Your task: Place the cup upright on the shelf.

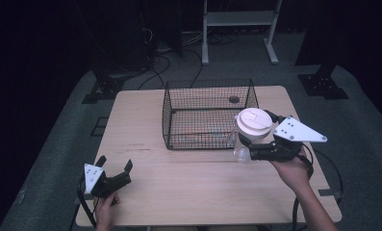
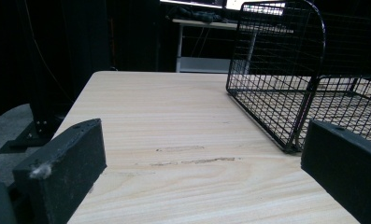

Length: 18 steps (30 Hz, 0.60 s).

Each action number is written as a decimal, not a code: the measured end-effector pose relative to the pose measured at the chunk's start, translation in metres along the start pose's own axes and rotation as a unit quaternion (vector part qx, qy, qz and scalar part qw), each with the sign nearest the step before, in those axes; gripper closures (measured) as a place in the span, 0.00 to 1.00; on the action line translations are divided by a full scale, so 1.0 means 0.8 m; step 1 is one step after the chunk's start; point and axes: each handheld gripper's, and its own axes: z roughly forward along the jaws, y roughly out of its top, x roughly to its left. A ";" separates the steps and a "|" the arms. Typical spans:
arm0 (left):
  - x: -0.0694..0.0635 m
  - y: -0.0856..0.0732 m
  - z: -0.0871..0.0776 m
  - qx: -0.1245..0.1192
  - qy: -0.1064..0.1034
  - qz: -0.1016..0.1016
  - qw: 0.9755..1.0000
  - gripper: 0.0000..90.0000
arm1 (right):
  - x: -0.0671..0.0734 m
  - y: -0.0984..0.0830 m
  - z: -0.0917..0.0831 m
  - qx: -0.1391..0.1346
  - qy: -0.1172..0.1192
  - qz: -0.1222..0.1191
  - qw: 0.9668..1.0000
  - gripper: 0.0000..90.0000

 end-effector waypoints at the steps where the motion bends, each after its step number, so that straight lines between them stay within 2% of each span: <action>1: 0.000 0.000 0.000 0.000 0.000 0.000 1.000 0.00 | 0.000 0.000 0.000 0.000 0.000 0.000 1.000 0.05; 18: 0.000 0.000 0.000 -0.001 0.000 -0.003 1.000 0.00 | -0.009 0.038 0.023 -0.007 0.004 -0.008 1.000 0.05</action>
